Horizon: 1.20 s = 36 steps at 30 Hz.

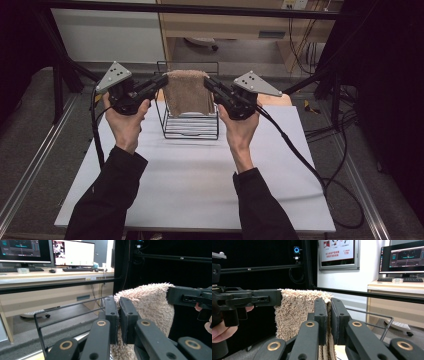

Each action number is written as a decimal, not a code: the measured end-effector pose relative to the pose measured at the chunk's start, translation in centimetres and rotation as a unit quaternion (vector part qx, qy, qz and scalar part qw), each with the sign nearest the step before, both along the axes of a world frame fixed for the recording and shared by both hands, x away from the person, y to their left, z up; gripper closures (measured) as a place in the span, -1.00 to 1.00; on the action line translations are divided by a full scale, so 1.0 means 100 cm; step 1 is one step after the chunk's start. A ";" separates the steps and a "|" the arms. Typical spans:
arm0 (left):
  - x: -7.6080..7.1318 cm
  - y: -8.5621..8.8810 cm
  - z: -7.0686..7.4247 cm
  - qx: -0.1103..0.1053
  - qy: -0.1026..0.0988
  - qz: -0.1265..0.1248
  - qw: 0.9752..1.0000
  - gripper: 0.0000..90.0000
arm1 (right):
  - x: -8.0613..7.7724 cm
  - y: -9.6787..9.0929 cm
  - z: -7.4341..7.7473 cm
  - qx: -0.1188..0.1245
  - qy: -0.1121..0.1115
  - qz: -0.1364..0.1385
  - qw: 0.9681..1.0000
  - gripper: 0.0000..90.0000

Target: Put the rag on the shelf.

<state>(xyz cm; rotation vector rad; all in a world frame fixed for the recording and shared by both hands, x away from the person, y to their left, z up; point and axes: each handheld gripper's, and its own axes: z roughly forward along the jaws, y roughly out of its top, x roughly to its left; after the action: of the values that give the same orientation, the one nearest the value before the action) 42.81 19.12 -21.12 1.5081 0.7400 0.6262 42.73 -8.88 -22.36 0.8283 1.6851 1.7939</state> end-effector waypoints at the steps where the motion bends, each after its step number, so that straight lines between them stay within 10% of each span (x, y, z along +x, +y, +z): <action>1: 0.001 0.000 0.002 0.000 -0.002 0.001 1.000 0.89 | 0.001 0.000 0.001 0.000 -0.001 -0.001 1.000 0.87; 36: 0.034 0.006 0.043 0.003 -0.022 0.026 0.999 0.89 | 0.037 0.016 0.040 0.009 -0.023 -0.020 0.999 0.87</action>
<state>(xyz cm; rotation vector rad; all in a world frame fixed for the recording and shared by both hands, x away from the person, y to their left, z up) 46.22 19.72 -16.84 1.4806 0.7459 0.6998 46.46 -7.31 -18.40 0.8173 1.6150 1.7886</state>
